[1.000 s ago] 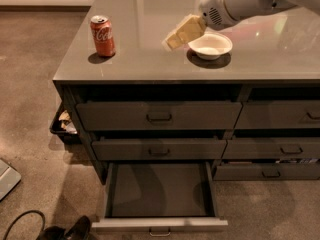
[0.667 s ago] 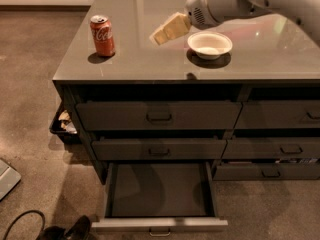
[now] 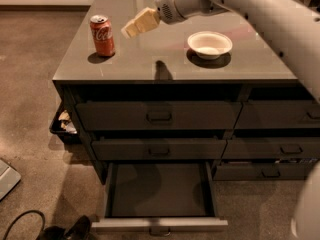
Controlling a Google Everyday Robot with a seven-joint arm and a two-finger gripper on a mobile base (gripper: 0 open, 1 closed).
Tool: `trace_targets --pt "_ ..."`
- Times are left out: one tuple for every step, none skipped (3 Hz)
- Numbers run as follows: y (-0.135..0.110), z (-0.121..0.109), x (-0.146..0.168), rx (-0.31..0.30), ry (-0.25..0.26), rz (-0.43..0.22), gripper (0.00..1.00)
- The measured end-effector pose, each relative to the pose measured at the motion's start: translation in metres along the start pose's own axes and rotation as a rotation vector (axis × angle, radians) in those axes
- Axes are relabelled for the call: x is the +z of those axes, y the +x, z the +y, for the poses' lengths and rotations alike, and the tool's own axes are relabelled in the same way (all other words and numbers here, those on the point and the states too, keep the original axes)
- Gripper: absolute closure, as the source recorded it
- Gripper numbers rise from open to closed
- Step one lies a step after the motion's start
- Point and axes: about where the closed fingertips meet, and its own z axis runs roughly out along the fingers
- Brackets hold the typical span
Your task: Place coke can into bottom drawer
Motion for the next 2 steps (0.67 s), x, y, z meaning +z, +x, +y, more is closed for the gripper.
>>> trace_targets --pt "-0.012 0.01 0.04 -0.029 -0.085 -0.024 0.0" --pt "-0.018 0.01 0.073 -0.049 -0.157 -0.072 0.0"
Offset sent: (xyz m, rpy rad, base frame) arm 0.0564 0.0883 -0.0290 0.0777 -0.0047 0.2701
